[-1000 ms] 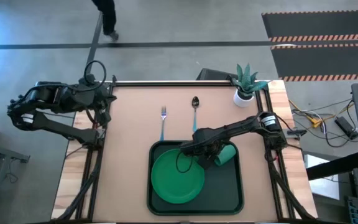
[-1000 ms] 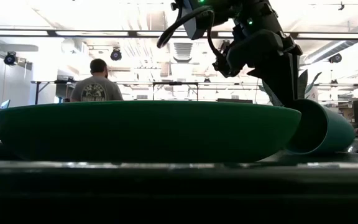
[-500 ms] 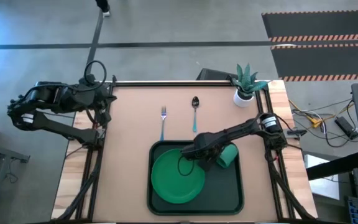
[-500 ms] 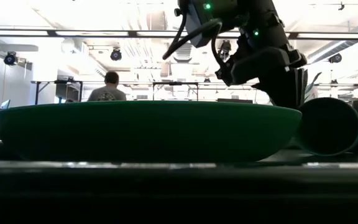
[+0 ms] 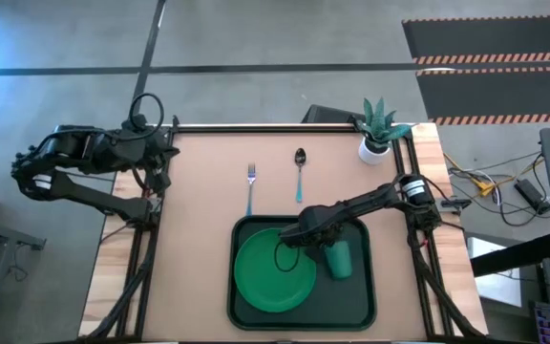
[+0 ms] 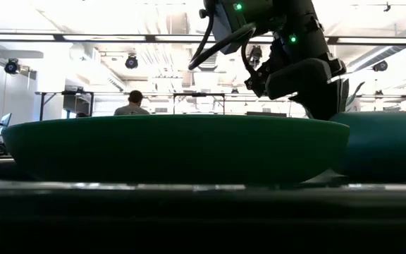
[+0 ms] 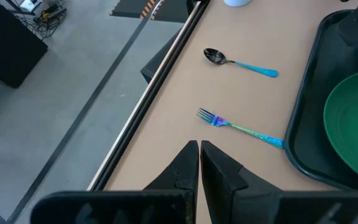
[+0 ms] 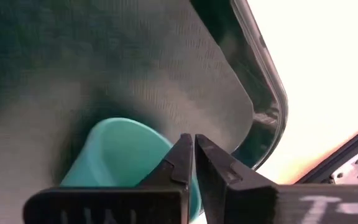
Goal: Pick and place plate/cup/fork/spoon on tray
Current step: Put the green cup on the green tray to the top left of the green plate
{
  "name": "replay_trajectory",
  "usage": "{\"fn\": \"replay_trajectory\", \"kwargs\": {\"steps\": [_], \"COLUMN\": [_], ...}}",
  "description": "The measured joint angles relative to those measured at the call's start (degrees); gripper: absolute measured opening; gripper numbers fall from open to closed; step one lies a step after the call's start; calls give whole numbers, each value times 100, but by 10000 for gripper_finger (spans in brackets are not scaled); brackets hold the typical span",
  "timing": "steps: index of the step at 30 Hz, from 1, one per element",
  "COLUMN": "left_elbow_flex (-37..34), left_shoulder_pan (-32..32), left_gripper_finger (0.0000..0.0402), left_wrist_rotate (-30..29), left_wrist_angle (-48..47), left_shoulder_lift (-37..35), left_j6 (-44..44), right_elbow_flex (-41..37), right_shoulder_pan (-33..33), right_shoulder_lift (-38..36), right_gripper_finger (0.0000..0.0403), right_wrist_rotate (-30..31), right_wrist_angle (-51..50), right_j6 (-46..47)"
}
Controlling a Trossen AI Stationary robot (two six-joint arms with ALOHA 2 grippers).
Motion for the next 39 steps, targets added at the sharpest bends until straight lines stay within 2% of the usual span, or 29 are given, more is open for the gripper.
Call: {"fn": "replay_trajectory", "kwargs": {"steps": [7, 12, 16, 19, 29, 33, 39], "left_elbow_flex": [0, 0, 0, 0, 0, 0, 0], "left_shoulder_pan": [4, 4, 4, 4, 2, -2, -2], "left_gripper_finger": [0, 0, 0, 0, 0, 0, 0], "left_wrist_rotate": [-7, -9, -9, -11, -13, -13, -9], "left_wrist_angle": [0, 0, 0, -2, -10, -11, -11], "left_shoulder_lift": [0, 11, 22, 20, -13, -17, -11], "left_j6": [2, 2, 4, 4, 52, 55, 54], "right_elbow_flex": [276, 774, 1210, 1389, 856, 698, 440], "right_shoulder_pan": [0, -20, -54, -50, 686, 957, 984], "right_shoulder_lift": [0, -2, -9, -14, -61, -59, -59], "right_gripper_finger": [8, 10, 28, 52, 131, 145, 148], "right_wrist_rotate": [134, 21, -51, -56, -506, -511, -452], "right_wrist_angle": [-16, -91, -440, -708, -623, -690, -703], "right_j6": [7, -193, -205, 142, 1234, 1291, 1130]}}
